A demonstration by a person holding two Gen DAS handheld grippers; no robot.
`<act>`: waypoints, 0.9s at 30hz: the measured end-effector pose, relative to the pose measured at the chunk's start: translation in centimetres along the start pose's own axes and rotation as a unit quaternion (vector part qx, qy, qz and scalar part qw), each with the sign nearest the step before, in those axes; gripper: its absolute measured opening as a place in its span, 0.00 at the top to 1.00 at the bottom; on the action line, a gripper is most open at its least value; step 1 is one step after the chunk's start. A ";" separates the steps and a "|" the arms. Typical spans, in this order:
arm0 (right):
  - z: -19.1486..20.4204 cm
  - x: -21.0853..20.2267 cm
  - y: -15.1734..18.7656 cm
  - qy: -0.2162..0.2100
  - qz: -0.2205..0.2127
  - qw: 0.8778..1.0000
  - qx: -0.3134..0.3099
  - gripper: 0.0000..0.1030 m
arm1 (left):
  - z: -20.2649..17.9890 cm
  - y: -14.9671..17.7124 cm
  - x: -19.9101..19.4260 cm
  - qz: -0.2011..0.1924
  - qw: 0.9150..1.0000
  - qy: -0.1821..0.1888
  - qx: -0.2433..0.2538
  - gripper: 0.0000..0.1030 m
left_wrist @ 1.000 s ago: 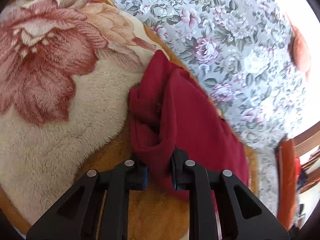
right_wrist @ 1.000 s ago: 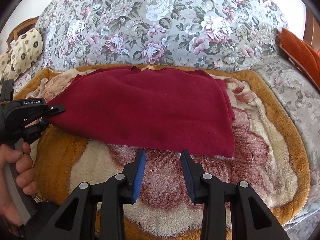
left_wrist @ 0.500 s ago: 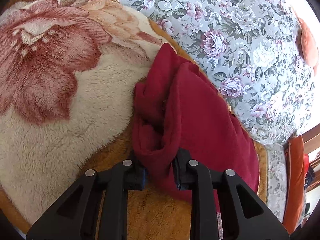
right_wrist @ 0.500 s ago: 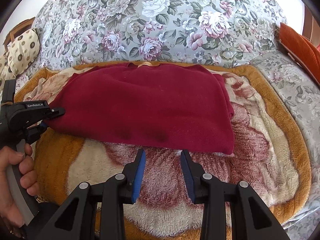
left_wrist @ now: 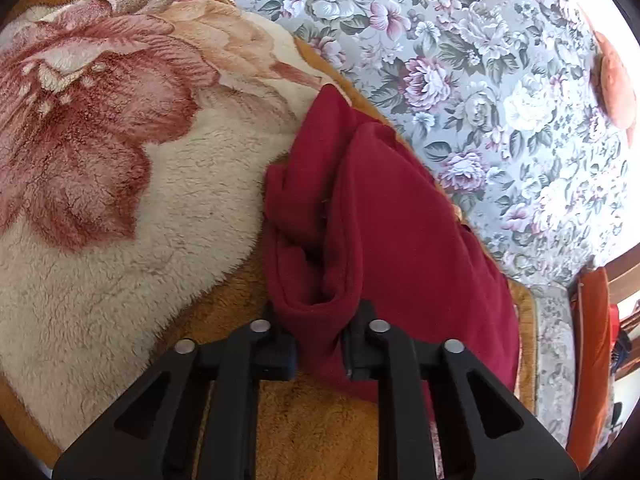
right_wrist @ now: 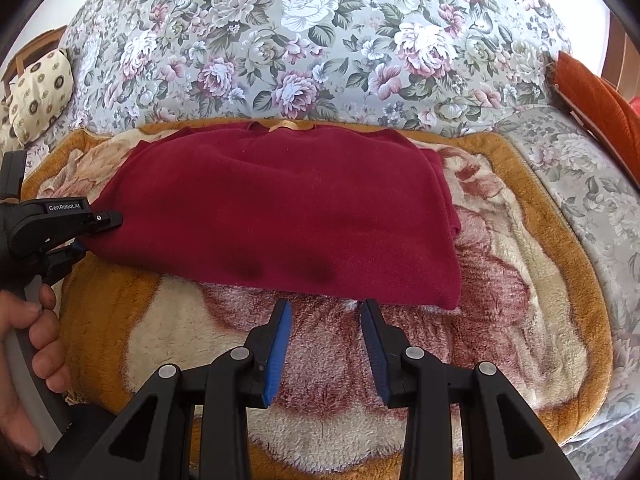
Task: Fold small clothes
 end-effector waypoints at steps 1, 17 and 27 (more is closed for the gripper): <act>0.2 -0.1 -0.5 -0.009 0.000 1.000 -0.002 0.67 | 0.1 0.1 -0.2 0.001 1.000 0.008 -0.005 0.91; 13.3 15.0 -21.0 -0.348 0.188 0.913 0.099 0.44 | -0.6 0.0 -2.6 -0.050 0.998 0.028 0.013 0.93; 19.3 22.4 -22.9 -0.266 0.276 0.923 0.018 0.44 | -1.6 0.3 -2.5 -0.044 0.997 0.049 0.031 0.93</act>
Point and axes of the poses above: each gripper's, at about its wrist camera, not at the fingertips, and x roughly the way its jaws point, z to its left, y to its underside, the point moved 5 cm from there along x, roughly the way its jaws point, and after that the axes turned 8 degrees about -y, right-handed, at the moved point
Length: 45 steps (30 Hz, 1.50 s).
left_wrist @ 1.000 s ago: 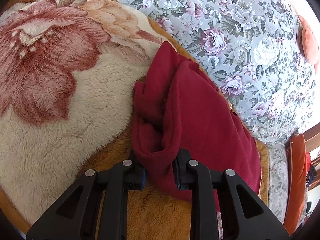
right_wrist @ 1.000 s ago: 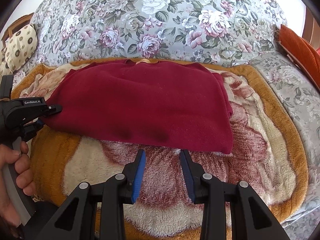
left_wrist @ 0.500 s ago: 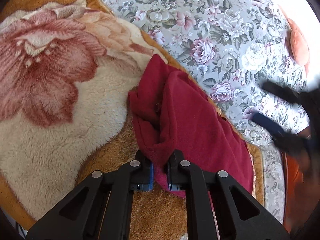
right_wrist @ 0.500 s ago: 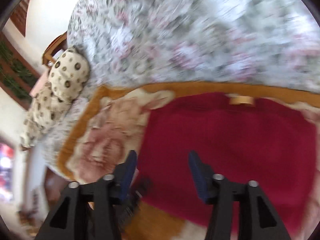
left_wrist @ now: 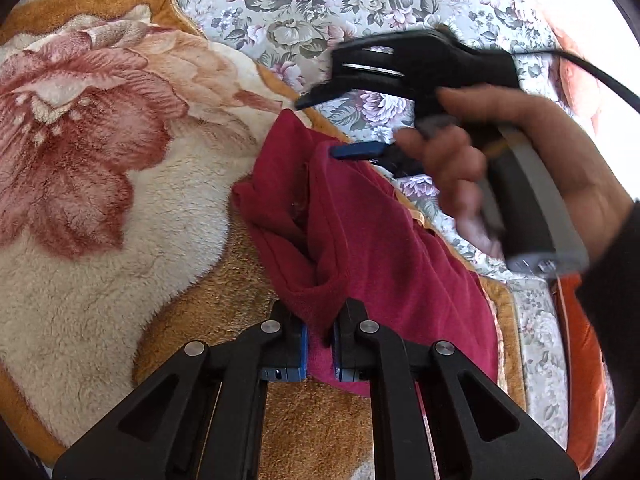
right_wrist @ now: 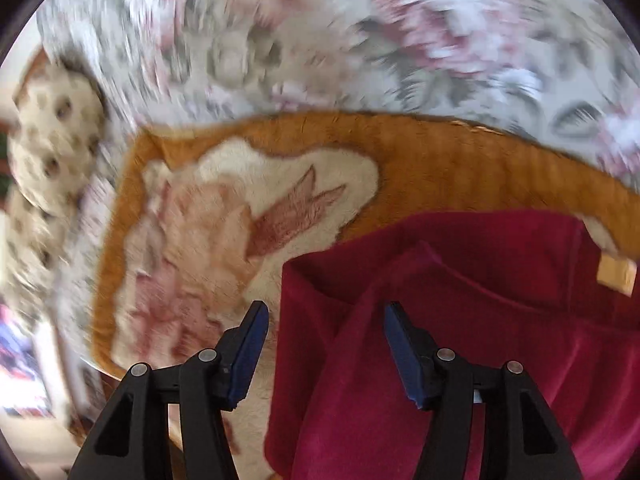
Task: Fold small clothes
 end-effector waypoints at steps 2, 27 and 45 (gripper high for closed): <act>1.0 1.5 -0.2 0.033 0.027 0.999 -0.023 0.37 | -0.3 0.0 0.0 0.000 1.000 0.002 0.006 0.93; -3.8 -12.5 1.9 0.040 -0.100 0.994 -0.032 0.91 | -9.0 0.7 -4.4 -0.005 0.990 0.106 0.092 0.94; -23.5 -24.8 10.5 0.084 -0.140 0.986 0.041 0.92 | -23.5 13.1 0.5 0.118 0.954 0.117 0.250 0.94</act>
Point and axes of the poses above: each gripper's, at about its wrist camera, not at the fingertips, and x roughly the way its jaws point, z to its left, y to its underside, the point moved 5 cm from there along x, roughly the way its jaws point, and after that the axes turned 8 degrees about -y, right-handed, at the moved point
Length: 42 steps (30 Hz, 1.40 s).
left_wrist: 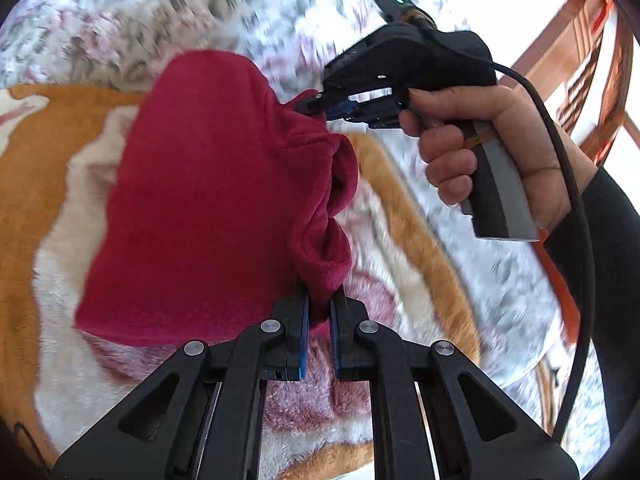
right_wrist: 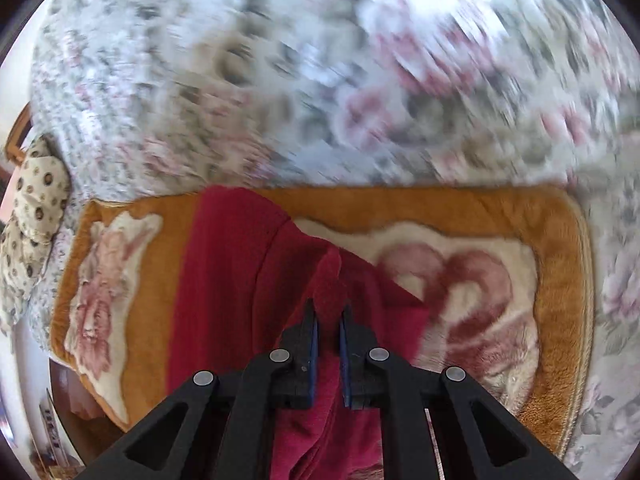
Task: Fold small clothes
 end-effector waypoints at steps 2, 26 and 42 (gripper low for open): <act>-1.7 1.1 0.8 0.008 0.001 1.000 0.017 0.92 | 0.1 0.5 0.7 0.014 1.000 0.004 -0.005 0.94; 8.3 -5.5 12.4 -0.019 -0.166 0.933 -0.320 0.67 | 8.3 -1.9 -0.9 0.030 0.999 -0.022 0.001 0.91; 2.0 1.1 14.7 -0.010 -0.185 0.936 -0.300 0.61 | 5.5 -11.7 -0.7 -0.062 0.998 -0.002 0.029 0.98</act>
Point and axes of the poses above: each gripper's, at about its wrist camera, not at the fingertips, and x roughly the way its jaws point, z to its left, y to its underside, the point moved 5 cm from there along x, roughly the way its jaws point, and after that the axes turned 8 degrees about -y, right-handed, at the moved point
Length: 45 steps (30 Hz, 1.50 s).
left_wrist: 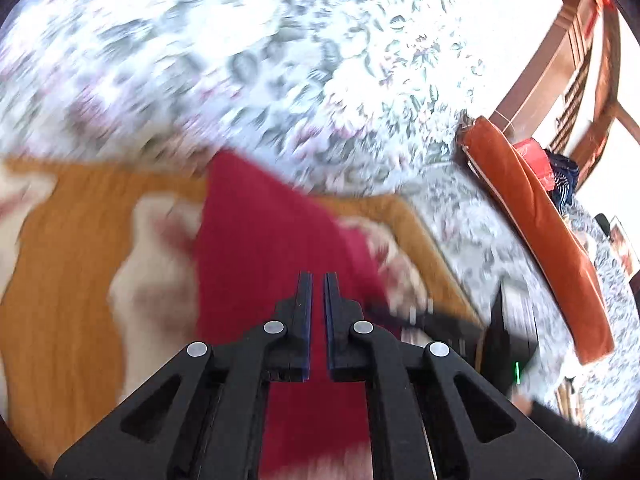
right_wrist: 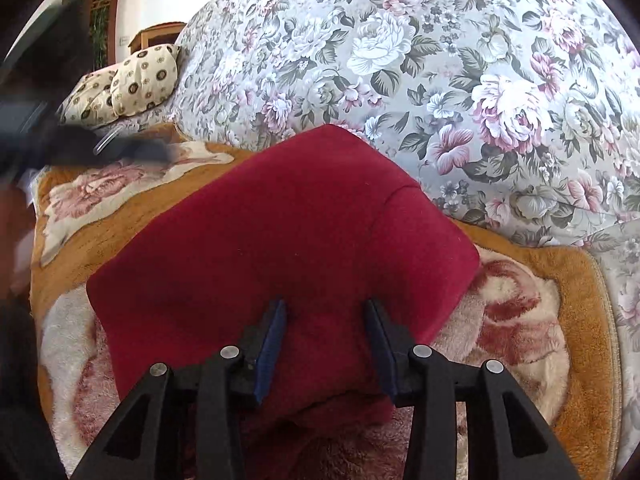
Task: Fold small clothes
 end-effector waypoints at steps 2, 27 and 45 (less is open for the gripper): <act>-0.1 -0.1 0.0 -0.007 -0.003 1.000 0.006 0.61 | 0.3 -1.7 2.9 0.014 0.999 -0.029 -0.005 0.98; -3.7 -1.0 -5.5 0.002 -0.022 0.992 0.127 0.59 | 5.7 -1.4 12.7 0.055 0.990 -0.120 -0.052 0.98; -7.0 2.1 -8.5 0.039 0.013 0.992 0.116 0.47 | 6.1 -1.3 12.6 0.038 0.990 -0.122 -0.063 0.98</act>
Point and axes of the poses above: each gripper's, at about its wrist camera, not at the fingertips, and x roughly the way its jaws point, z to its left, y to its underside, the point moved 5 cm from there along x, roughly the way its jaws point, and after that the axes turned 8 degrees about -y, right-handed, at the moved point
